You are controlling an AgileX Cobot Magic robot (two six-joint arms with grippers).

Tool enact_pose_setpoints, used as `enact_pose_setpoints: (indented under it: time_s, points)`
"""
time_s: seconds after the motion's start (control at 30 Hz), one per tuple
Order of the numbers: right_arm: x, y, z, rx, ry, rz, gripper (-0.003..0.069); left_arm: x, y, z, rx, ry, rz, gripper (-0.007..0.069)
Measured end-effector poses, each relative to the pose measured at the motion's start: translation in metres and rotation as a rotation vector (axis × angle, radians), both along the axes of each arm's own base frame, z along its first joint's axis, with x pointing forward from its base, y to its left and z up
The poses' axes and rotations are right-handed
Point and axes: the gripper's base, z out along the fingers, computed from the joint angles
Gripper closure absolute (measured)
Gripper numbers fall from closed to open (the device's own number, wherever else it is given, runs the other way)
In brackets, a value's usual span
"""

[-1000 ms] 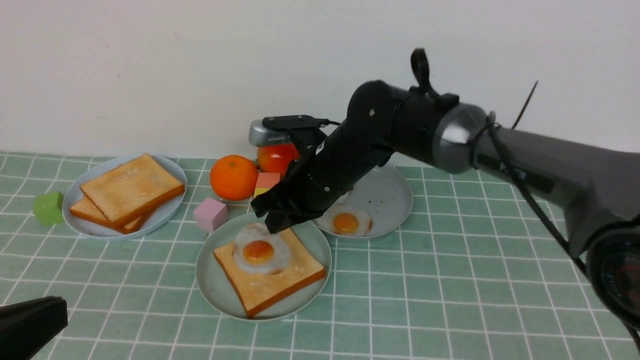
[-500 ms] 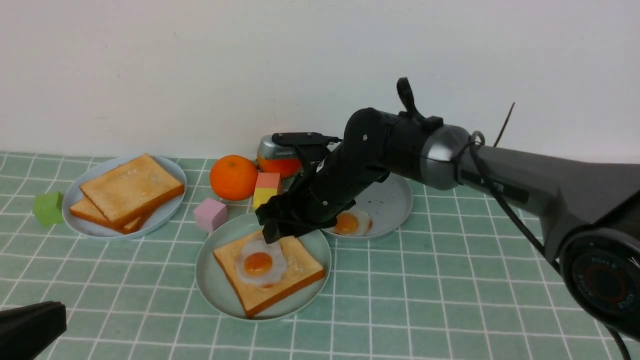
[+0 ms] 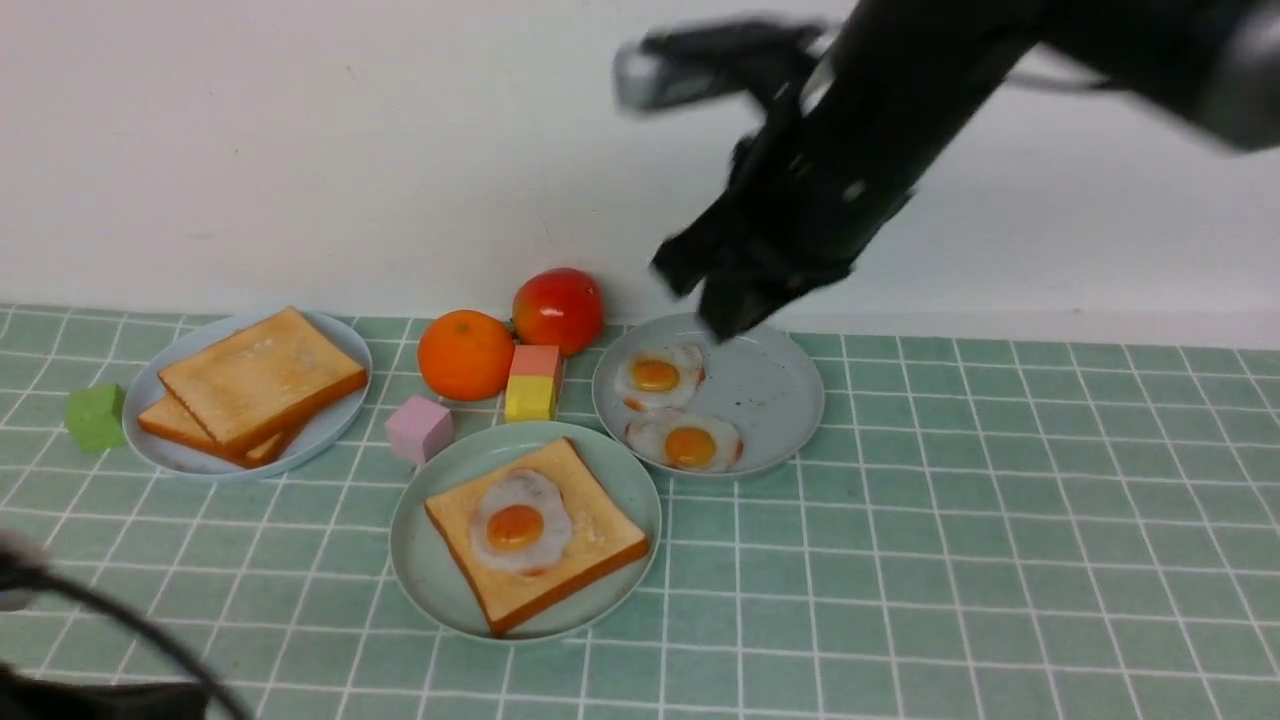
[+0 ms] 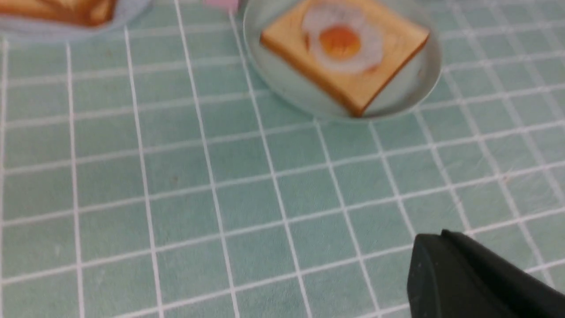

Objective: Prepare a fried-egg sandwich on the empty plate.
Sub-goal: Use the left arm to grab a slice of bread

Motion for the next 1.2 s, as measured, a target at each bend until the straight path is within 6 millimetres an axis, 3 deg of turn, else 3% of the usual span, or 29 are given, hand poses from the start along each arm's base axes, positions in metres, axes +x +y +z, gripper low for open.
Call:
enact_pose_setpoints:
  time_s: [0.07,0.17,0.37,0.5,0.6,0.63,0.8,0.9,1.03,1.13,1.17,1.2]
  points:
    - [-0.019,-0.013,0.022,0.03,-0.033,-0.026,0.0627,0.013,-0.009,-0.002,0.032,0.045,-0.002,0.0638]
    - [-0.045,-0.029,0.039,0.054,-0.046,-0.044,0.064,0.034,-0.025,-0.001,0.091,0.096,-0.02,0.0638]
    - [-0.1,-0.065,0.041,0.055,-0.033,-0.063,0.0641,0.087,-0.051,0.005,0.216,0.152,-0.057,0.0638]
    - [-0.129,-0.084,0.032,0.061,-0.033,-0.077,0.0641,0.13,-0.039,0.014,0.234,0.148,0.028,0.0638]
    - [-0.155,-0.102,0.028,0.07,-0.06,-0.088,0.0641,0.168,-0.015,0.016,0.224,0.171,0.131,0.0638]
    - [-0.156,-0.103,0.028,0.071,-0.062,-0.088,0.0641,0.17,-0.014,0.016,0.227,0.172,0.133,0.0638]
    - [-0.19,-0.133,0.023,0.036,-0.153,-0.113,0.0641,0.234,0.026,0.008,0.233,0.195,0.247,0.0638]
    - [-0.2,-0.144,0.026,0.032,-0.223,-0.129,0.0641,0.265,0.034,-0.001,0.29,0.19,0.219,0.0634]
    - [-0.211,-0.154,0.033,0.045,-0.292,-0.143,0.0641,0.301,0.035,-0.024,0.401,0.205,0.109,0.0567]
    - [-0.217,-0.159,0.035,0.049,-0.317,-0.149,0.0639,0.32,0.033,-0.037,0.448,0.21,0.058,0.0441]
    - [-0.217,-0.16,0.035,0.049,-0.317,-0.149,0.0639,0.32,0.033,-0.037,0.448,0.21,0.058,0.0441]
    - [-0.219,-0.161,0.036,0.05,-0.32,-0.15,0.0638,0.329,0.034,-0.044,0.479,0.211,0.043,0.0363]
